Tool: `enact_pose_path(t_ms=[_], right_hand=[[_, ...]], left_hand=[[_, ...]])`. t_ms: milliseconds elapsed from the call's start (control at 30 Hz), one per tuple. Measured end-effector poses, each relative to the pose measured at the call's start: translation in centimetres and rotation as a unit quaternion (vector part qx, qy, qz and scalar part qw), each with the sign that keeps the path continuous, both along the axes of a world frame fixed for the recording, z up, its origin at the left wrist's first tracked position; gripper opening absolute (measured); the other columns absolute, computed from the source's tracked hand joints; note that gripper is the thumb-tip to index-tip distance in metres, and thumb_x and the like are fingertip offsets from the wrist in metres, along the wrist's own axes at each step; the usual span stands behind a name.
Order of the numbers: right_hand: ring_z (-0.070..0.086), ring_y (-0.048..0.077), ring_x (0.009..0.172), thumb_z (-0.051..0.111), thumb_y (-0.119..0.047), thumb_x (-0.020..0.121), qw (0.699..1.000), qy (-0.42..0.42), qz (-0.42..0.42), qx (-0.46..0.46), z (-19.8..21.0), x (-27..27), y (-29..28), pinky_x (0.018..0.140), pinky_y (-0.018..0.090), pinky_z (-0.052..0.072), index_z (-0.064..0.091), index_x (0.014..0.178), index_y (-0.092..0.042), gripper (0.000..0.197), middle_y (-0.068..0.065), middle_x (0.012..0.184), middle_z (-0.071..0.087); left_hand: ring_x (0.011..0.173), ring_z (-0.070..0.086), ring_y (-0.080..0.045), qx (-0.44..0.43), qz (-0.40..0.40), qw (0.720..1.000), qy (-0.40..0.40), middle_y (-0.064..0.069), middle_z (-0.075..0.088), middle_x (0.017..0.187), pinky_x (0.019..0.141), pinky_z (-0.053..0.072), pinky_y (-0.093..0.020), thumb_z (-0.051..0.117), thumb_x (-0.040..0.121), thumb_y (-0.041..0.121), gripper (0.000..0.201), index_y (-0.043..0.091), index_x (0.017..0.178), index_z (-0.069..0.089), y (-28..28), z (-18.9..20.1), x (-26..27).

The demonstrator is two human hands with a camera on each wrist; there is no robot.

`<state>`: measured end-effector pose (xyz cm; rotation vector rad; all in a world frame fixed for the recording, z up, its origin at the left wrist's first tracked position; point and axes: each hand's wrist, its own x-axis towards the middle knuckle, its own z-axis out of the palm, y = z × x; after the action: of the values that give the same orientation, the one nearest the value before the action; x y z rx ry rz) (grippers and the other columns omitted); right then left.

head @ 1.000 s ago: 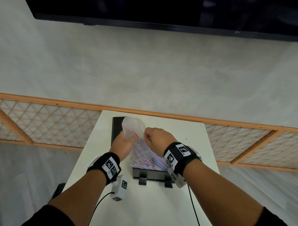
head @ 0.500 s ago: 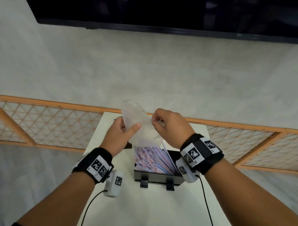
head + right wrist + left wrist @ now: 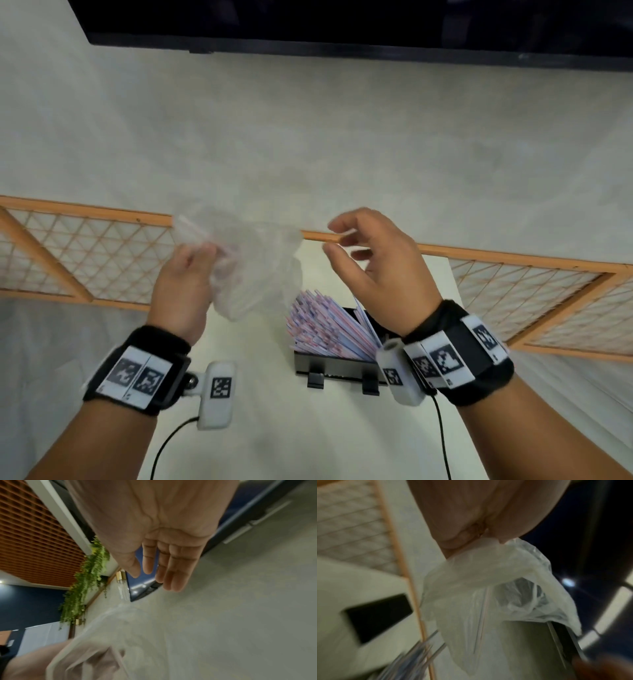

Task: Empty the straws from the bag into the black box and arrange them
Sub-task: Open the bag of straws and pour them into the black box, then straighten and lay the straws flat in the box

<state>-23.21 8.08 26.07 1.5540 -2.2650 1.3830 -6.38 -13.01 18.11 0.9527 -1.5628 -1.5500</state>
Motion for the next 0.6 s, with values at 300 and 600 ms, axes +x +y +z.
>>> enact_pose_path(t_ms=[300,600], right_hand=[[0.064,0.013,0.076,0.069,-0.022,0.092,0.974,-0.158,-0.020,0.161,-14.3,2.2,8.5,0.067,0.029,0.054,0.062,0.090,-0.031,0.012,-0.009,0.084,0.066],[0.065,0.006,0.084,0.064,-0.029,0.094,0.959,-0.169,-0.017,0.228,-19.0,5.9,11.1,0.072,0.028,0.056,0.064,0.098,-0.037,0.009,-0.019,0.100,0.065]], left_hand=[[0.096,0.068,-0.029,0.400,0.072,0.911,0.071,-0.018,0.072,0.110,0.078,0.062,-0.031,0.052,0.101,0.010,0.021,0.016,0.104,0.071,5.4,-14.5,6.1],[0.085,0.071,-0.023,0.474,0.120,0.872,-0.010,-0.012,0.073,0.099,0.070,0.064,-0.030,0.067,0.094,0.005,0.008,0.002,0.100,0.072,8.8,-20.5,8.4]])
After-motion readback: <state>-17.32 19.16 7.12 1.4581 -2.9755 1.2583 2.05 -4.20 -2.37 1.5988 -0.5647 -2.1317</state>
